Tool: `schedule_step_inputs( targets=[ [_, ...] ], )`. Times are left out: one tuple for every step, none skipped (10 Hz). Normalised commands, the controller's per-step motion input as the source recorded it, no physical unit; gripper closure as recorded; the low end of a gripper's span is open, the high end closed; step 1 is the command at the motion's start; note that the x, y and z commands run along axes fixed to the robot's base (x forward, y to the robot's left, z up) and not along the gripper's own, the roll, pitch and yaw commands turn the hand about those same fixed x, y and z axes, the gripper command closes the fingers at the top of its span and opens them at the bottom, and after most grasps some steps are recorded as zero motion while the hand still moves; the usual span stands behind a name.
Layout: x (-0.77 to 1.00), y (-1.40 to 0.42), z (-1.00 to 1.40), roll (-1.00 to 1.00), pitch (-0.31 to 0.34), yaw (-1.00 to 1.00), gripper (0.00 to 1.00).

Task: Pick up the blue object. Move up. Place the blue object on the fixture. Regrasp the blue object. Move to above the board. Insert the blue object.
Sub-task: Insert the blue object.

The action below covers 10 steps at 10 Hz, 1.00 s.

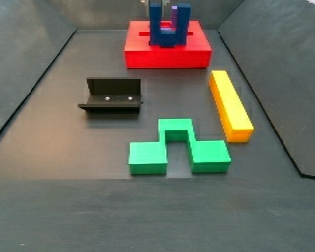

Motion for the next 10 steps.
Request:
schedule_step_inputs(
  targets=[
    [0.04, -0.13, -0.28, 0.0, 0.0, 0.02, 1.0],
    [0.11, -0.05, -0.27, 0.0, 0.0, 0.02, 1.0],
    [0.06, -0.01, -0.29, 0.0, 0.0, 0.0, 1.0],
    [0.01, 0.0, -0.4, 0.0, 0.0, 0.0, 1.0],
    [0.19, 0.0, -0.57, 0.0, -0.041, 0.01, 1.0],
    [0.5, 0.0, -0.81, -0.03, -0.024, 0.0, 1.0],
    [0.49, 0.0, -0.81, 0.0, -0.047, 0.0, 1.0],
    [0.47, 0.0, -0.77, 0.0, -0.063, 0.0, 1.0],
    [0.11, -0.02, -0.35, 0.0, -0.019, 0.0, 1.0],
    [0.0, 0.0, 0.0, 0.0, 0.0, 0.0, 1.0]
  ],
)
